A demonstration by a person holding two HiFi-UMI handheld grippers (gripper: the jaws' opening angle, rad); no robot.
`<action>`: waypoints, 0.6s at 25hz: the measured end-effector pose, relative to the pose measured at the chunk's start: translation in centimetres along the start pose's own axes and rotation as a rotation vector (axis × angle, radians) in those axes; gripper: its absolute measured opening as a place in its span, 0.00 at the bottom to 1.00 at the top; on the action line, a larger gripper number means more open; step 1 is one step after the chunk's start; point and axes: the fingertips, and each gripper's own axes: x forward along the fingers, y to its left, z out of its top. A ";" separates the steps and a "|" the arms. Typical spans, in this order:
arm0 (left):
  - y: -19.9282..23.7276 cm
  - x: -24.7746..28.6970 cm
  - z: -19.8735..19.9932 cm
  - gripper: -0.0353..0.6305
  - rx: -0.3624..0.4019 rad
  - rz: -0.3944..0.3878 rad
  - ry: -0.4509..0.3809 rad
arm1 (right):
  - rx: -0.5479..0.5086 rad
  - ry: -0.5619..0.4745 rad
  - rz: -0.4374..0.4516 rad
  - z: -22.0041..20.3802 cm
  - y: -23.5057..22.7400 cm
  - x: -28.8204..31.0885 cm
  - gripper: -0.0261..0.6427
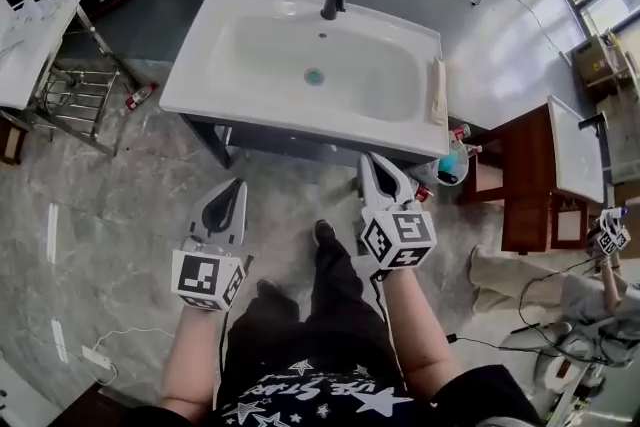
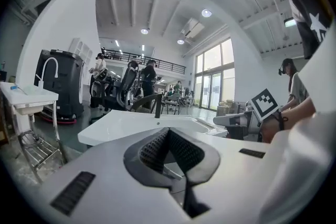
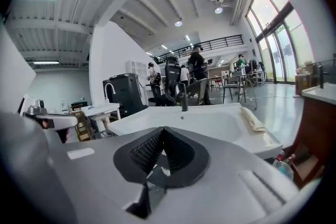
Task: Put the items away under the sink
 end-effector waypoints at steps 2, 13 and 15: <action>-1.2 2.0 0.2 0.07 0.017 -0.007 0.005 | 0.006 0.011 -0.043 -0.2 -3.4 0.0 0.04; -8.0 15.1 0.5 0.07 0.066 -0.048 0.094 | 0.033 0.056 -0.389 1.5 -23.2 3.1 0.05; -9.0 17.3 0.4 0.07 0.066 -0.051 0.111 | 0.048 0.088 -0.407 1.5 -25.9 4.0 0.06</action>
